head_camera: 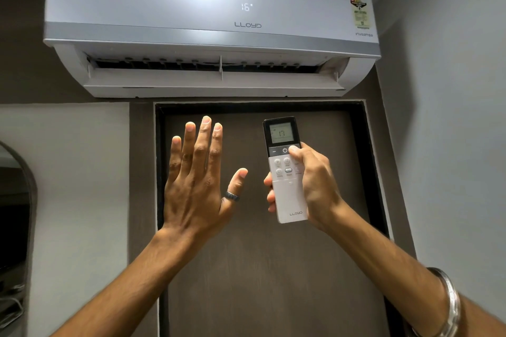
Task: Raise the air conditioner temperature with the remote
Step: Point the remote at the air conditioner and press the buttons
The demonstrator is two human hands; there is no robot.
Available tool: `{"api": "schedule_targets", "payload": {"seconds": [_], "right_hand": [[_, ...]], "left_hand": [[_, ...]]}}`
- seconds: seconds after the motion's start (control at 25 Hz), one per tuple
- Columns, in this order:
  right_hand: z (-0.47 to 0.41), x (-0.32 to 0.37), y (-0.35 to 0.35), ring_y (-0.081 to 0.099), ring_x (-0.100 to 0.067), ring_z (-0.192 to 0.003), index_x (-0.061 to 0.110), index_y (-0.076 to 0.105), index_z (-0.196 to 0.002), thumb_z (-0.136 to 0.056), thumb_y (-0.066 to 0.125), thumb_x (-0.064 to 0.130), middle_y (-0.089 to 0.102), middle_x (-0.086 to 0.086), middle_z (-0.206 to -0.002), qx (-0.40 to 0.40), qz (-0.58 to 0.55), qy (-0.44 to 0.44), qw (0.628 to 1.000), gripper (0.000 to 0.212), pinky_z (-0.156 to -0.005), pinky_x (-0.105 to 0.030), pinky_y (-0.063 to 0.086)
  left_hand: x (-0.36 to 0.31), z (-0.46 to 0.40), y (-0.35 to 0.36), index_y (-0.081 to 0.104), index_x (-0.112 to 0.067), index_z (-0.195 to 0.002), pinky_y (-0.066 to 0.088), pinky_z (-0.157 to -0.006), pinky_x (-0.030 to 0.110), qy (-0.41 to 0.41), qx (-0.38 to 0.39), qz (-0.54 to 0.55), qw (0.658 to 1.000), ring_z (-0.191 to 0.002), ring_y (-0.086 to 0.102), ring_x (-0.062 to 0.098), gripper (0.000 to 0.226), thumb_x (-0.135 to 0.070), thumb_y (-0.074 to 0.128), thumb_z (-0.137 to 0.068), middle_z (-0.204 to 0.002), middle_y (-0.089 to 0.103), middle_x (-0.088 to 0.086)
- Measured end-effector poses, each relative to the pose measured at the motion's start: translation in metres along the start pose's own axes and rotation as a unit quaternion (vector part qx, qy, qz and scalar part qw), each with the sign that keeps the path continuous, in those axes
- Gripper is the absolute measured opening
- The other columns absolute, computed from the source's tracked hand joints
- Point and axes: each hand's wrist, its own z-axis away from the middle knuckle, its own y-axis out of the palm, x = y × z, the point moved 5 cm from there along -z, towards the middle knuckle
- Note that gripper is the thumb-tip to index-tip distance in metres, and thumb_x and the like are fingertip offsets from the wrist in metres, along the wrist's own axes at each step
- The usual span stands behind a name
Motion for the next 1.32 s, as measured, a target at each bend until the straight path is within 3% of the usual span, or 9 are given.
{"api": "schedule_targets", "payload": {"seconds": [0.16, 0.36, 0.56, 0.84, 0.96, 1.12, 1.32], "right_hand": [[-0.003, -0.003, 0.002, 0.073, -0.025, -0.054, 0.008, 0.059, -0.103, -0.107, 0.039, 0.042, 0.078, -0.007, -0.072, -0.002, 0.009, 0.004, 1.000, 0.040, -0.052, -0.036, 0.063], [-0.008, -0.006, 0.005, 0.071, -0.029, -0.055, -0.001, 0.056, -0.116, -0.090, 0.043, 0.048, 0.074, -0.015, -0.075, -0.006, -0.015, 0.012, 1.000, 0.056, -0.056, -0.038, 0.063], [-0.011, -0.006, 0.002, 0.072, -0.026, -0.053, 0.008, 0.056, -0.108, -0.111, 0.037, 0.035, 0.074, -0.019, -0.081, -0.041, 0.017, -0.022, 0.999, 0.033, -0.049, -0.035, 0.062], [-0.016, -0.019, 0.001, 0.071, -0.025, -0.057, -0.008, 0.055, -0.128, -0.109, 0.032, 0.040, 0.073, -0.015, -0.083, -0.029, -0.021, 0.017, 0.999, 0.057, -0.055, -0.034, 0.061], [-0.018, -0.021, 0.001, 0.071, -0.027, -0.057, -0.007, 0.058, -0.121, -0.095, 0.039, 0.048, 0.074, -0.015, -0.080, -0.019, -0.037, 0.020, 0.999, 0.064, -0.056, -0.036, 0.062], [-0.018, -0.019, -0.001, 0.072, -0.029, -0.054, 0.006, 0.058, -0.102, -0.104, 0.039, 0.040, 0.077, -0.012, -0.073, -0.040, -0.008, -0.020, 0.999, 0.039, -0.049, -0.036, 0.061], [-0.024, -0.025, 0.001, 0.070, -0.031, -0.055, -0.007, 0.055, -0.122, -0.088, 0.039, 0.047, 0.074, -0.021, -0.081, -0.042, -0.023, -0.002, 0.999, 0.065, -0.054, -0.039, 0.062]], "left_hand": [[0.005, -0.005, 0.001, 0.022, -0.006, -0.163, 0.006, -0.130, 0.054, -0.005, -0.007, 0.001, 1.000, -0.160, 0.008, 0.038, 0.083, -0.059, 0.039, -0.101, -0.172, 0.013, 0.016], [0.010, -0.004, 0.005, 0.021, -0.006, -0.163, 0.003, -0.131, 0.051, -0.008, -0.011, 0.003, 1.000, -0.160, 0.007, 0.037, 0.084, -0.059, 0.038, -0.101, -0.172, 0.013, 0.017], [0.013, -0.004, 0.010, 0.021, -0.006, -0.163, 0.001, -0.131, 0.049, -0.008, -0.007, -0.002, 1.000, -0.160, 0.006, 0.037, 0.083, -0.058, 0.039, -0.101, -0.172, 0.012, 0.016], [0.011, -0.006, 0.016, 0.023, -0.005, -0.162, 0.008, -0.131, 0.054, -0.004, -0.010, 0.003, 1.000, -0.160, 0.009, 0.038, 0.082, -0.058, 0.038, -0.101, -0.172, 0.015, 0.017], [0.010, -0.007, 0.017, 0.023, -0.005, -0.162, 0.008, -0.131, 0.055, -0.003, -0.009, 0.008, 1.000, -0.160, 0.009, 0.038, 0.082, -0.058, 0.037, -0.101, -0.172, 0.015, 0.018], [0.010, -0.006, 0.021, 0.024, -0.005, -0.162, 0.009, -0.131, 0.055, -0.003, -0.004, 0.012, 1.000, -0.160, 0.009, 0.038, 0.082, -0.059, 0.037, -0.100, -0.172, 0.015, 0.017], [0.012, -0.002, 0.026, 0.024, -0.005, -0.162, 0.010, -0.131, 0.055, 0.002, 0.001, 0.010, 1.000, -0.160, 0.010, 0.038, 0.083, -0.058, 0.038, -0.100, -0.171, 0.016, 0.017]]}}
